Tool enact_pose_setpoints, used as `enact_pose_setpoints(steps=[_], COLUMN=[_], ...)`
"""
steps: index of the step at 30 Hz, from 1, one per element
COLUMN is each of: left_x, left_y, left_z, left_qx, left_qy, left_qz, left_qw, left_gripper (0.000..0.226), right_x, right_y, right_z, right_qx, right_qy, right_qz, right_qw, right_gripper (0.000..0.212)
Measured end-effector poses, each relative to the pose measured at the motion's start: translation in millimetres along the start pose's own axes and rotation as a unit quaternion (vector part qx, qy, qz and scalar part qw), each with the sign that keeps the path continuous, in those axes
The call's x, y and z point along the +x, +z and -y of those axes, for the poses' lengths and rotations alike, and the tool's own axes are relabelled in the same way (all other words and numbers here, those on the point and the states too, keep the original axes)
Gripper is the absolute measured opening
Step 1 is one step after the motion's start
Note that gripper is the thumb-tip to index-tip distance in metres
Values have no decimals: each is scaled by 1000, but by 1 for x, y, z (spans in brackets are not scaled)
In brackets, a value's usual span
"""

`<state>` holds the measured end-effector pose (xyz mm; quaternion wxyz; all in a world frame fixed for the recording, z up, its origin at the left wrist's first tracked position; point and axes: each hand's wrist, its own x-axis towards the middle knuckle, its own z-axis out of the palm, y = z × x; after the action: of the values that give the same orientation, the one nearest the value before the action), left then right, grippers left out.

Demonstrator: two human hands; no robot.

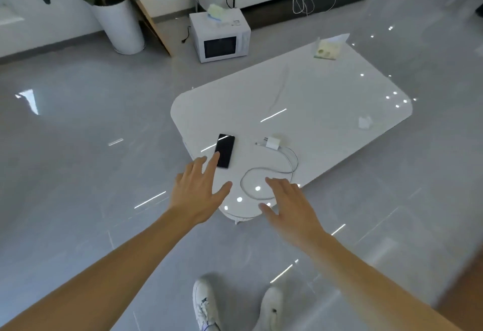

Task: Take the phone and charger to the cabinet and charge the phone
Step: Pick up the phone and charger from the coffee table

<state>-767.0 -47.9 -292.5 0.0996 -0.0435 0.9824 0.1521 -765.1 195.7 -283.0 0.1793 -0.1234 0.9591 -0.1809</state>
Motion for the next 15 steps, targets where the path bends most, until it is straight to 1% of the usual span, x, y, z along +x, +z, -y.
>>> enact_pose_setpoints(steps=[5,9,12,15], left_x=[102,170,217,256], left_y=[96,164,201,225], left_z=[15,23,25,27], left_qx=[43,102,122,130], left_qy=[-22,-20,-28,-49], left_qz=[21,38,32,23], left_qw=[999,994,992,990], left_gripper=[78,78,79,78], right_x=[124,208,262,308], right_y=[61,101,118,129], right_z=[-65,-112,-137,-154], right_qx=[-48,-76,-112,-141], right_qy=[-6,-10,-6,9], right_qz=[24,12,-12,-21], right_qw=[999,997,994,990], right_gripper=[61,59,59,63])
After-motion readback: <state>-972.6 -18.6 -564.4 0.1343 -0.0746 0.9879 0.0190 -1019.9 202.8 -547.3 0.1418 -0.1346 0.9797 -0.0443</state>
